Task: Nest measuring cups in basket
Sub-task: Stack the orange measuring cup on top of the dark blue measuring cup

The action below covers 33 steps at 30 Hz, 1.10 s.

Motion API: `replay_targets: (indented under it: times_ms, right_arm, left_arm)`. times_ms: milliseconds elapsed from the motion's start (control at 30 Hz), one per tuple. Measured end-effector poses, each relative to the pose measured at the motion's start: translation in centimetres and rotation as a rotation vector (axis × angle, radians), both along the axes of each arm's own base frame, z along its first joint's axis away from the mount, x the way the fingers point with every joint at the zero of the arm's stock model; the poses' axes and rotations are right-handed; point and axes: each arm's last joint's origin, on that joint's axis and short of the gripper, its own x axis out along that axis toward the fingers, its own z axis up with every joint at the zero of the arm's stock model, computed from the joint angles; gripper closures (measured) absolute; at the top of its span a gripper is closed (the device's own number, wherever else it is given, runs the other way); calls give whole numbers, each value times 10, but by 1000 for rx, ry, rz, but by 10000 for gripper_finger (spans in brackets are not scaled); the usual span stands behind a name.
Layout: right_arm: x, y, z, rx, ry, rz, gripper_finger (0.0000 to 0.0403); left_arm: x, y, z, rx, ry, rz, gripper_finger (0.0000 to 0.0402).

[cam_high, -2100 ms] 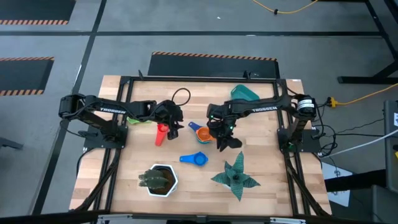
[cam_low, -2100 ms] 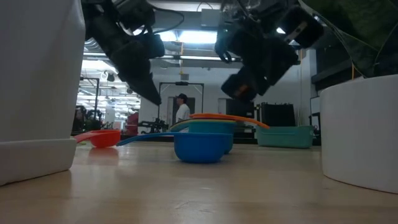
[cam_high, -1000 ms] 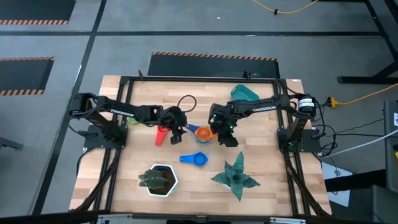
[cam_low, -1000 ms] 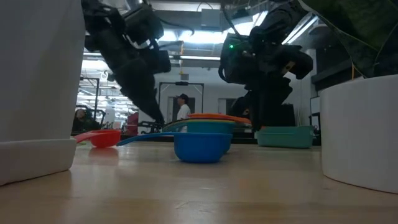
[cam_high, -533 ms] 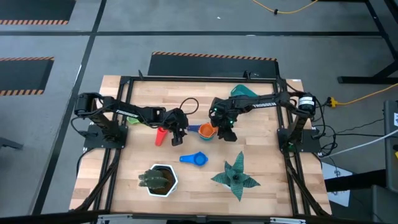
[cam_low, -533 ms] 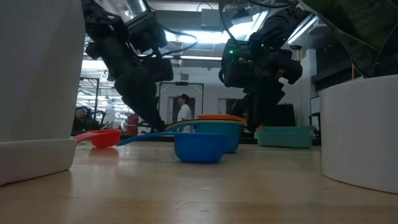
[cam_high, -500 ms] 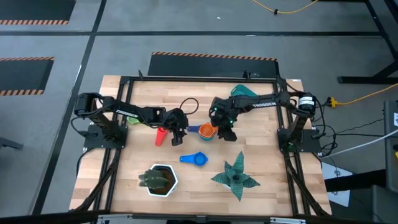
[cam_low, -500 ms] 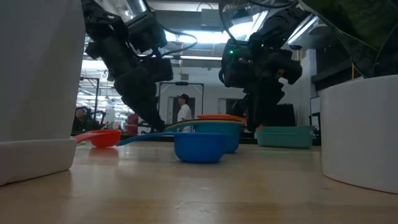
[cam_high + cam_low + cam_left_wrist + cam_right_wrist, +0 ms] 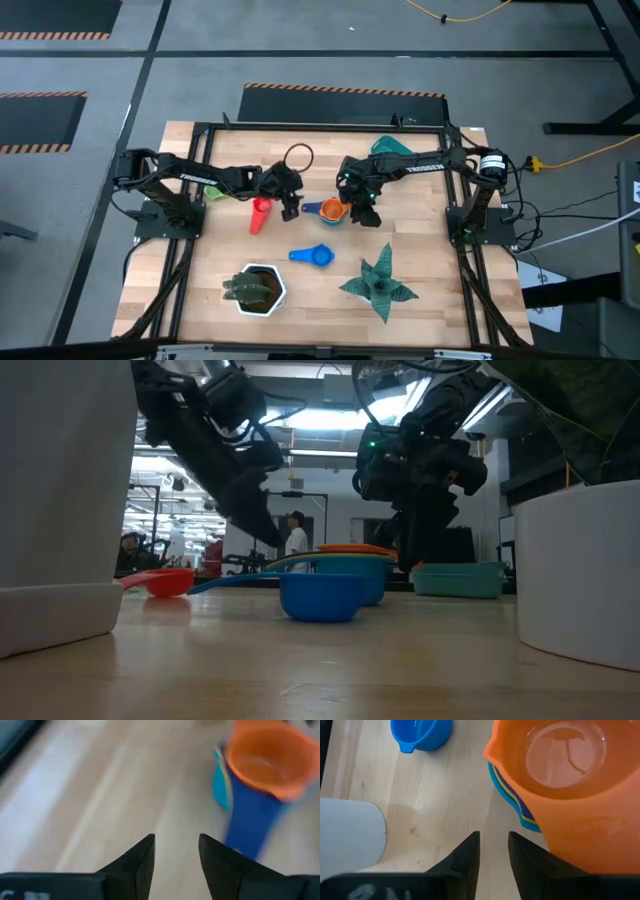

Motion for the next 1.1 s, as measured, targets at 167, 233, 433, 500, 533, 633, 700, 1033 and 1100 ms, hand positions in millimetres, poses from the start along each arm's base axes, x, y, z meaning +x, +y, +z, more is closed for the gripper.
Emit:
replay_targets:
  times_ms: [167, 233, 433, 500, 533, 633, 700, 1033, 1100]
  right_arm:
    - [0, 0, 0, 0, 2, 0, 297]
    - [0, 0, 0, 1, 2, 0, 297]
    - [-1, 0, 0, 3, 11, 0, 297]
    - [-1, 0, 0, 4, 17, 0, 297]
    - [-2, 0, 0, 5, 21, 0, 297]
    - [-3, 0, -1, 4, 29, -1, 297]
    - [-3, 0, -1, -10, 33, -6, 297]
    - [-3, -5, -3, -176, 74, -50, 297]
    - [0, -6, -2, -183, 42, -53, 297]
  left_arm:
    - [7, 10, 2, -3, -84, 8, 256]
    - [6, 10, -1, -19, -78, -5, 256]
    - [16, 11, -20, -35, -67, -21, 256]
    - [17, 12, -27, -43, -43, -22, 256]
    - [17, 12, -30, -47, -35, -25, 256]
    - [18, 11, -38, -62, -5, -33, 256]
    - [20, 11, -39, -76, -17, -51, 256]
    - [20, 10, -39, -88, -19, -64, 256]
    - [20, 10, -39, -88, -19, -65, 256]
